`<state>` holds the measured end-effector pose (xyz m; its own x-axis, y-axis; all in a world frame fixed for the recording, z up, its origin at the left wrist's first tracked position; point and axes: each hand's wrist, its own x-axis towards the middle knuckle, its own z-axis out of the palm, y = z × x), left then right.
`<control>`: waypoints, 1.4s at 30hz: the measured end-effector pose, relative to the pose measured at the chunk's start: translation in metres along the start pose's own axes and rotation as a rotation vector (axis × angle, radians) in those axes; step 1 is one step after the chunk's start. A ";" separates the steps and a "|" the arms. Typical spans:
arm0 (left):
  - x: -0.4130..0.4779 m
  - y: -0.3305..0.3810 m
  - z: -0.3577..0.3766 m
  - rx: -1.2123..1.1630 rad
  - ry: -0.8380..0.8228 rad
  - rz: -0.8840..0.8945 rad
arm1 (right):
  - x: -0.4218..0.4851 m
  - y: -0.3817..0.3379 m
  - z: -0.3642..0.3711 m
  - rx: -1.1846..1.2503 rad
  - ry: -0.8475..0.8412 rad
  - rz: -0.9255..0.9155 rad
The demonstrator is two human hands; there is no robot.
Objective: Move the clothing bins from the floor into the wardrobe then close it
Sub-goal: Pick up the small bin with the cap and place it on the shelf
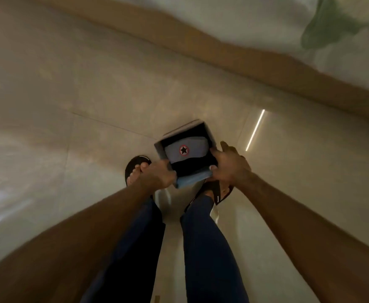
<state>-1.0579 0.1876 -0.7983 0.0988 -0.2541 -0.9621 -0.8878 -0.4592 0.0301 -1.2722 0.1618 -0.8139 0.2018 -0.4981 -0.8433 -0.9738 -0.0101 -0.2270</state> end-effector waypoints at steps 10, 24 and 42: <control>-0.025 -0.010 -0.015 -0.056 0.012 0.102 | -0.040 0.007 -0.006 0.196 0.051 -0.003; -0.326 0.087 -0.093 0.368 0.090 0.469 | -0.386 -0.018 -0.067 0.551 0.217 0.225; -0.583 0.174 0.050 0.981 -0.051 0.966 | -0.696 -0.038 0.044 1.199 0.697 0.795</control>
<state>-1.2924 0.2981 -0.2454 -0.7305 -0.0846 -0.6776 -0.5459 0.6685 0.5051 -1.3714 0.5468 -0.2396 -0.7062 -0.3277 -0.6276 -0.0934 0.9218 -0.3762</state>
